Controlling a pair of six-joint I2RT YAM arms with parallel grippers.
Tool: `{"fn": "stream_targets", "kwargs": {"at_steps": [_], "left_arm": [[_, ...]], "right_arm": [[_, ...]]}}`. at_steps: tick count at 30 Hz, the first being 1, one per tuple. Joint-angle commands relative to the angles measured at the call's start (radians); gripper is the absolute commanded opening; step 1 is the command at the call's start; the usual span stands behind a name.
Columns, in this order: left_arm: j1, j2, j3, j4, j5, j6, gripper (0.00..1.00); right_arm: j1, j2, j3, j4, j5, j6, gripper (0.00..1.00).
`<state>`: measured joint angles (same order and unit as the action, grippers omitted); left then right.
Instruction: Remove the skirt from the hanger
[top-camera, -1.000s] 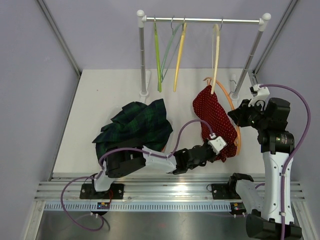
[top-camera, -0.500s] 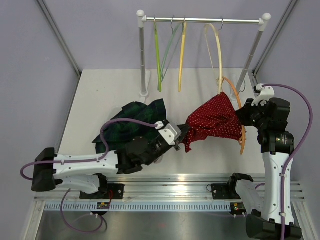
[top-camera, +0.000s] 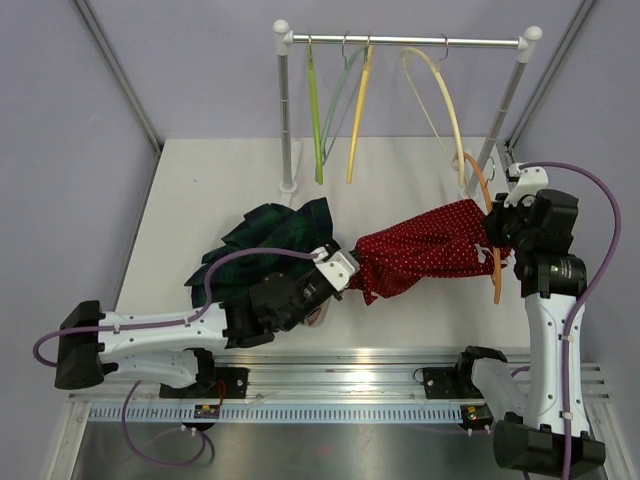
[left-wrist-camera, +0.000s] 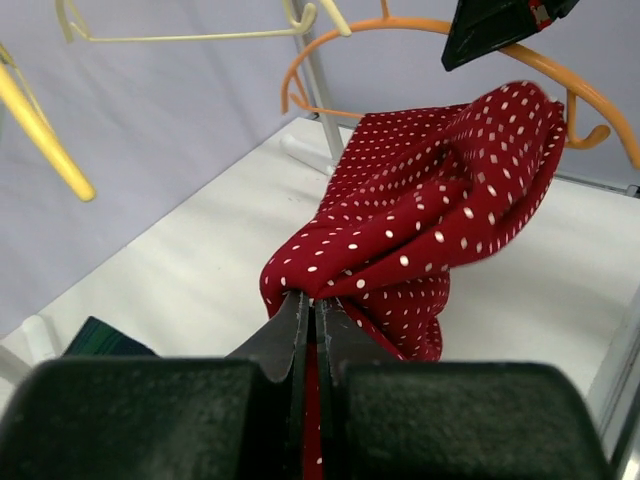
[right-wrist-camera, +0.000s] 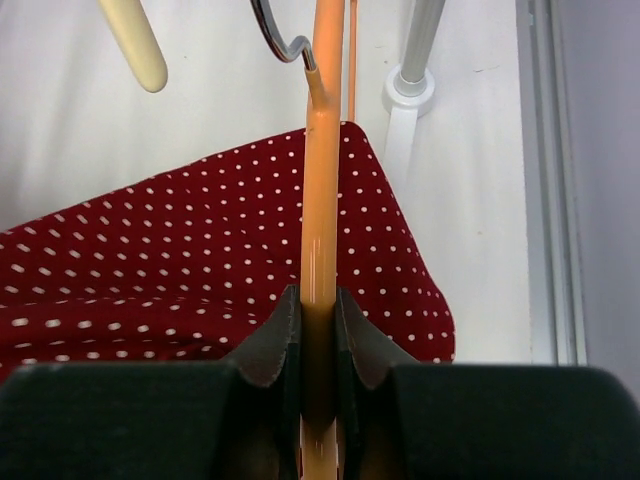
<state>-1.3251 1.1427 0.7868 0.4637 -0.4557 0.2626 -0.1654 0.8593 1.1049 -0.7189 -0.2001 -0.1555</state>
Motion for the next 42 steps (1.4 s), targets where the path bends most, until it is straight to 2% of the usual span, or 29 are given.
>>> {"fn": "stream_targets", "kwargs": {"at_steps": [1, 6, 11, 14, 17, 23, 27, 30, 31, 33, 34, 35, 37, 38, 42], "left_arm": [[0.024, -0.118, 0.011, 0.055, -0.038, 0.05, 0.0], [0.047, -0.21, 0.026, -0.036, -0.005, 0.053, 0.0], [0.107, -0.156, 0.008, -0.013, 0.052, -0.006, 0.0], [0.165, -0.055, 0.026, -0.01, 0.22, -0.106, 0.0], [0.175, 0.07, 0.057, 0.088, 0.349, -0.17, 0.0], [0.17, 0.291, 0.181, 0.176, 0.451, -0.224, 0.0], [0.168, 0.379, 0.2, 0.187, 0.494, -0.238, 0.0], [0.168, 0.396, 0.163, 0.194, 0.505, -0.247, 0.24], [0.167, 0.388, 0.155, 0.187, 0.508, -0.249, 0.5], [0.165, 0.343, 0.135, 0.165, 0.509, -0.241, 0.71], [0.162, 0.322, 0.131, 0.15, 0.509, -0.231, 0.86], [0.152, 0.298, 0.131, 0.103, 0.514, -0.203, 0.97], [0.145, 0.241, 0.162, 0.02, 0.538, -0.178, 0.99], [0.142, 0.226, 0.179, -0.091, 0.566, -0.159, 0.99], [0.109, 0.148, 0.206, -0.279, 0.562, -0.119, 0.99]], "right_arm": [[-0.013, 0.003, 0.007, 0.131, 0.065, -0.082, 0.0], [-0.017, 0.021, -0.008, 0.142, 0.028, -0.104, 0.0], [-0.019, 0.038, 0.003, 0.144, 0.008, -0.128, 0.0], [-0.019, 0.034, 0.012, 0.124, -0.057, -0.162, 0.0], [-0.02, 0.035, 0.045, 0.113, -0.111, -0.176, 0.0], [-0.02, 0.099, 0.169, 0.084, -0.09, -0.138, 0.0], [-0.02, 0.132, 0.228, 0.079, -0.094, -0.133, 0.0], [-0.02, 0.178, 0.301, 0.067, -0.091, -0.136, 0.0], [-0.02, 0.211, 0.346, 0.062, -0.093, -0.134, 0.0], [-0.02, 0.251, 0.401, 0.056, -0.097, -0.128, 0.0], [-0.02, 0.297, 0.432, 0.053, -0.101, -0.121, 0.0], [-0.019, 0.32, 0.497, 0.049, -0.11, -0.113, 0.0], [-0.019, 0.392, 0.562, 0.05, -0.119, -0.081, 0.0], [-0.02, 0.418, 0.626, 0.05, -0.13, -0.07, 0.0], [-0.02, 0.55, 0.8, 0.029, -0.163, 0.002, 0.0]]}}
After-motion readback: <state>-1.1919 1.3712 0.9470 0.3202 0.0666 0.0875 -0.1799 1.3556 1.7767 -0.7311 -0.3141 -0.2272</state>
